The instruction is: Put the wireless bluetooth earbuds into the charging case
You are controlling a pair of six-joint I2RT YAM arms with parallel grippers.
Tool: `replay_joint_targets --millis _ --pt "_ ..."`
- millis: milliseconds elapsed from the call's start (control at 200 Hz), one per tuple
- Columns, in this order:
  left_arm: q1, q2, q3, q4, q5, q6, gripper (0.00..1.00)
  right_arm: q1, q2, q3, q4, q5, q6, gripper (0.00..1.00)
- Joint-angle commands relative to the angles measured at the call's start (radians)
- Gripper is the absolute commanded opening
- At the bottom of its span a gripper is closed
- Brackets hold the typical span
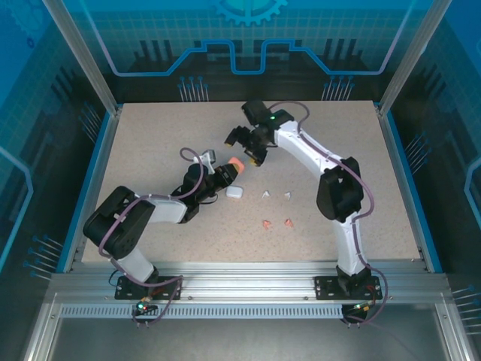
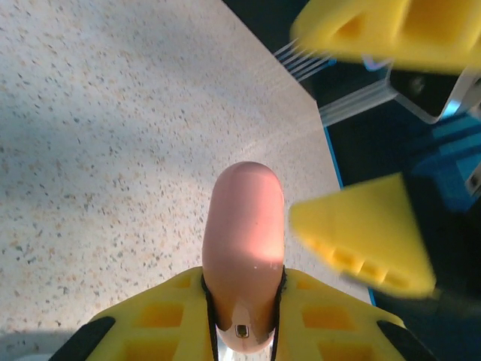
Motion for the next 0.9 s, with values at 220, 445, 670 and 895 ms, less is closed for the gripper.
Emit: replay_joint_targets --millis 220,445,670,895 --pt "0.108 -0.089 0.154 -0.312 0.370 0.138 0.00 -0.156 -0.387 -0.491 0.285 -0.023 -0.254 0.89" --pt "0.188 -0.090 0.253 -0.490 0.587 0.224 0.00 -0.169 -0.577 -0.778 0.520 -0.108 -0.519 0.90" --pt "0.191 -0.096 0.318 -0.600 0.697 0.291 0.00 -0.139 -0.599 -0.873 0.674 -0.319 -0.646 0.89" --pt "0.189 -0.109 0.310 -0.608 0.710 0.299 0.00 -0.107 -0.544 -0.839 0.695 -0.349 -0.654 0.88"
